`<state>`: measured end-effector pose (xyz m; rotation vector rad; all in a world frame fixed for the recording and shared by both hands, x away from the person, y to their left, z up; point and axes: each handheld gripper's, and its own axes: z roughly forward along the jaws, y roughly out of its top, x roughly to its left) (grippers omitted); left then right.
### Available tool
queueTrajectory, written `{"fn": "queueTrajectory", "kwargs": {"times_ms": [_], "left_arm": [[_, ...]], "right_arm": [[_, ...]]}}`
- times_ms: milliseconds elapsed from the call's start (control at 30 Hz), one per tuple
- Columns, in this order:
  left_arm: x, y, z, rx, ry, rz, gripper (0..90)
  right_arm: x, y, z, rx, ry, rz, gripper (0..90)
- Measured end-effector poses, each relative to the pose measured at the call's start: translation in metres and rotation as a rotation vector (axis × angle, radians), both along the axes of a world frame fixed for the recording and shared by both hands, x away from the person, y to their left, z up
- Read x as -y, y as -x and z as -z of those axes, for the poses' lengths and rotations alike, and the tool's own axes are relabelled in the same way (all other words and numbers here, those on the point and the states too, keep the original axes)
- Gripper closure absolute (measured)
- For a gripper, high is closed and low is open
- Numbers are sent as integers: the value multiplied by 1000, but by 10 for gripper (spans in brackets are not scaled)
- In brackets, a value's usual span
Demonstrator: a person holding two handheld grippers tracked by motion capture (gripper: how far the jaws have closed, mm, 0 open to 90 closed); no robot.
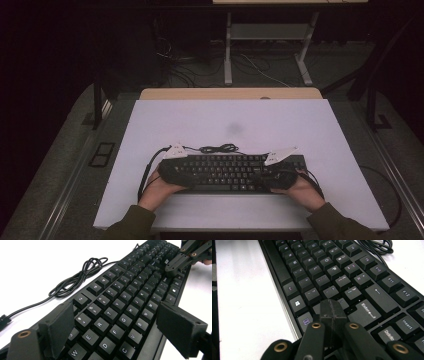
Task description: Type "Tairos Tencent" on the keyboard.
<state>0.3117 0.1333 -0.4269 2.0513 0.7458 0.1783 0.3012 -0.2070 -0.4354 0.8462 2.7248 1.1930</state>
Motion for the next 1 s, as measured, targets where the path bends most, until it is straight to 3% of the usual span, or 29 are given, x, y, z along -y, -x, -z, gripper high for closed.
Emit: {"fn": "queueTrajectory", "kwargs": {"times_ms": [267, 533, 700, 1000], "left_arm": [[3, -5, -1, -2, 13, -8, 252], [10, -11, 1, 12, -4, -7, 392], [14, -14, 0, 18, -6, 5, 550], [17, -16, 3, -23, -42, 19, 880]], "right_arm": [[0, 0, 0, 0, 1, -1, 891], [0, 0, 0, 1, 2, -1, 891], [0, 0, 0, 0, 2, 0, 891], [0, 0, 0, 1, 2, 0, 891]]}}
